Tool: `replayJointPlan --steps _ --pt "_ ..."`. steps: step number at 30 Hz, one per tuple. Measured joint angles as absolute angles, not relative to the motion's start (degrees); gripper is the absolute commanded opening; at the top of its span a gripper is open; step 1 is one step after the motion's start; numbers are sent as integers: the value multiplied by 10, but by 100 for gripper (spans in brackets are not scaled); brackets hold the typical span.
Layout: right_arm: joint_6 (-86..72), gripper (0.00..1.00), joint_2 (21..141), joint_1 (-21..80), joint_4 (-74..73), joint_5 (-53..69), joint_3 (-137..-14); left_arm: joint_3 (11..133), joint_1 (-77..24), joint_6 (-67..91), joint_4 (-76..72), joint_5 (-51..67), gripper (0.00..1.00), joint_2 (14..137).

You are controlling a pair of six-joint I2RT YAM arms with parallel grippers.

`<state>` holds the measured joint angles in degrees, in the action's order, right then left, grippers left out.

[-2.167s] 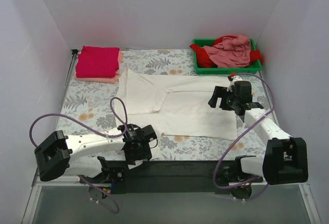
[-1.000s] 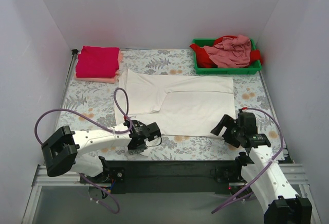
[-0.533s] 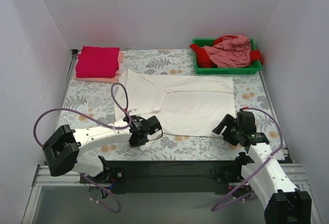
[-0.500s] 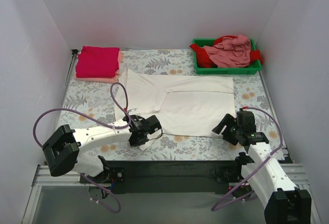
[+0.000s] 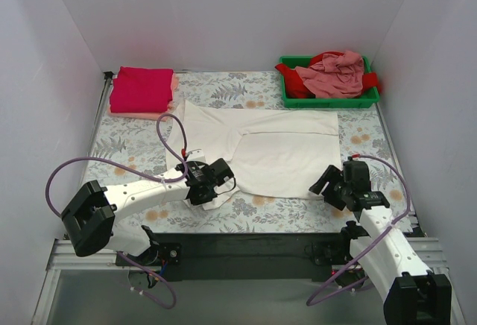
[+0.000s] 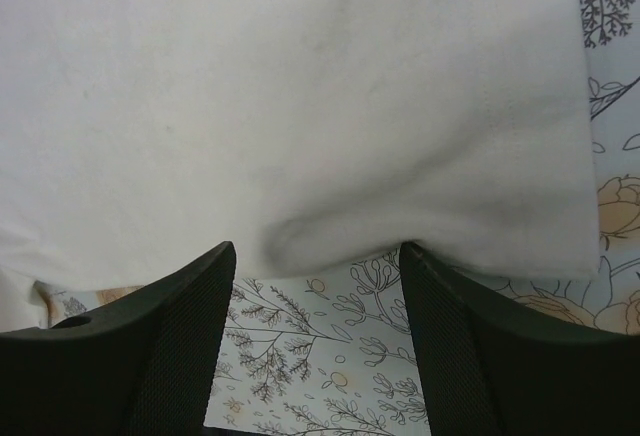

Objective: Fold and stack the t-shirts
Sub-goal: Fold the tshirt

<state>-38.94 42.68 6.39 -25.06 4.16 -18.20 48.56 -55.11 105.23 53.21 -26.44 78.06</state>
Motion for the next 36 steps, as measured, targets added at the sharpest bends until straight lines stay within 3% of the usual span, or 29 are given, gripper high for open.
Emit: replayJointPlan --steps 10,13,14,17,20,23,36 --pt "-412 63 432 64 -283 30 -187 486 -548 1045 520 -265 0 779" --pt "-414 50 455 64 -274 27 -192 486 -544 1042 517 -265 0 777" --pt "-414 39 460 64 -271 25 -192 486 -542 1041 517 -265 0 776" --pt "-413 20 466 63 -269 16 -190 486 -535 1039 517 -266 0 775" --pt "-409 6 470 63 -269 10 -189 486 -528 1036 515 -266 0 775" --pt "-404 1 474 63 -266 10 -189 488 -523 1030 512 -266 0 775" --pt "-350 1 525 63 -273 3 -226 515 -495 999 501 -271 0 775"
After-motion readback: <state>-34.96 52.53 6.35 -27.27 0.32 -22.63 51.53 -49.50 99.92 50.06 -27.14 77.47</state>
